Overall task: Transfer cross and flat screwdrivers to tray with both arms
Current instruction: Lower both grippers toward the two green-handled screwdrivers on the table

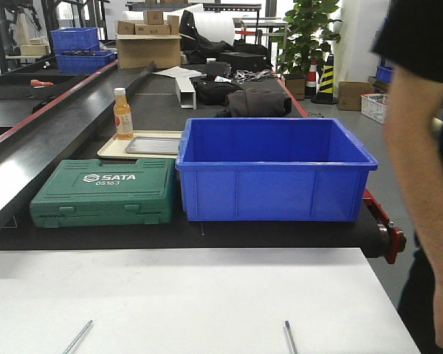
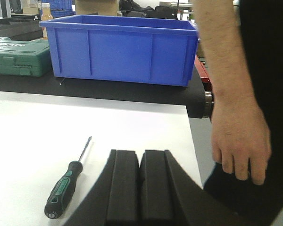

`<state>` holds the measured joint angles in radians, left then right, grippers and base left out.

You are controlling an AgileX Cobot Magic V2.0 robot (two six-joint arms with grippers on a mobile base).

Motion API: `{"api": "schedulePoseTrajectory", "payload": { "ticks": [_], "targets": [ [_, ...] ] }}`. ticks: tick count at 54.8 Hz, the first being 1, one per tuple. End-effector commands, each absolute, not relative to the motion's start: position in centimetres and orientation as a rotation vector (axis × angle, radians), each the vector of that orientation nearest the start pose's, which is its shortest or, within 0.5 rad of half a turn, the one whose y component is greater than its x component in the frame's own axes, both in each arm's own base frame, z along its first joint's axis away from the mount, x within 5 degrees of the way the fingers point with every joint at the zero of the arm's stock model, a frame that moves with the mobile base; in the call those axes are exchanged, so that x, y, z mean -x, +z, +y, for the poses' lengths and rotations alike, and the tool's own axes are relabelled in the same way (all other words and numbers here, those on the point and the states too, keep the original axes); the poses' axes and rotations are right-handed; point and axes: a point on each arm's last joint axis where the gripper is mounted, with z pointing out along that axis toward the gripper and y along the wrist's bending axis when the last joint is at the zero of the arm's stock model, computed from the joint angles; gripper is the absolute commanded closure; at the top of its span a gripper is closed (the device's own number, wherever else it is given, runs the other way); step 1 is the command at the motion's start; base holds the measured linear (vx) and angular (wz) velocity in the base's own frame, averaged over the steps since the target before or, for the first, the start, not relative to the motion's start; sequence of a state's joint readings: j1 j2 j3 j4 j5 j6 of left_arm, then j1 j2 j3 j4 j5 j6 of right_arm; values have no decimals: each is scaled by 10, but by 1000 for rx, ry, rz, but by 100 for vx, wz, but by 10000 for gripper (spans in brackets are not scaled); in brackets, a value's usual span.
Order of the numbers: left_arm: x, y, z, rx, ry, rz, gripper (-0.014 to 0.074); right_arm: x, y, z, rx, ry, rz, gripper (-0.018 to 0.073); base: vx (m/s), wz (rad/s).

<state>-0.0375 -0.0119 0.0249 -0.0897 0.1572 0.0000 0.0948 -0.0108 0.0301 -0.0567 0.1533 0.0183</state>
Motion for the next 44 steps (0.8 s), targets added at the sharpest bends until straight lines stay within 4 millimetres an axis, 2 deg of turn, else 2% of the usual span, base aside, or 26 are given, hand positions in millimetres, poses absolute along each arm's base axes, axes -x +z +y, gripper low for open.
{"api": "schedulePoseTrajectory", "payload": {
  "ticks": [1, 35, 44],
  "targets": [
    [-55, 208, -3, 41, -115, 1534, 602, -57, 195, 5, 105, 27, 1578, 570, 0, 0],
    [-55, 211, -2, 42, -114, 1504, 602, -57, 195, 5, 136, -4, 1574, 568, 0, 0],
    [-55, 216, -2, 45, -112, 1450, 602, -57, 195, 5, 140, -9, 1571, 567, 0, 0]
  ]
}}
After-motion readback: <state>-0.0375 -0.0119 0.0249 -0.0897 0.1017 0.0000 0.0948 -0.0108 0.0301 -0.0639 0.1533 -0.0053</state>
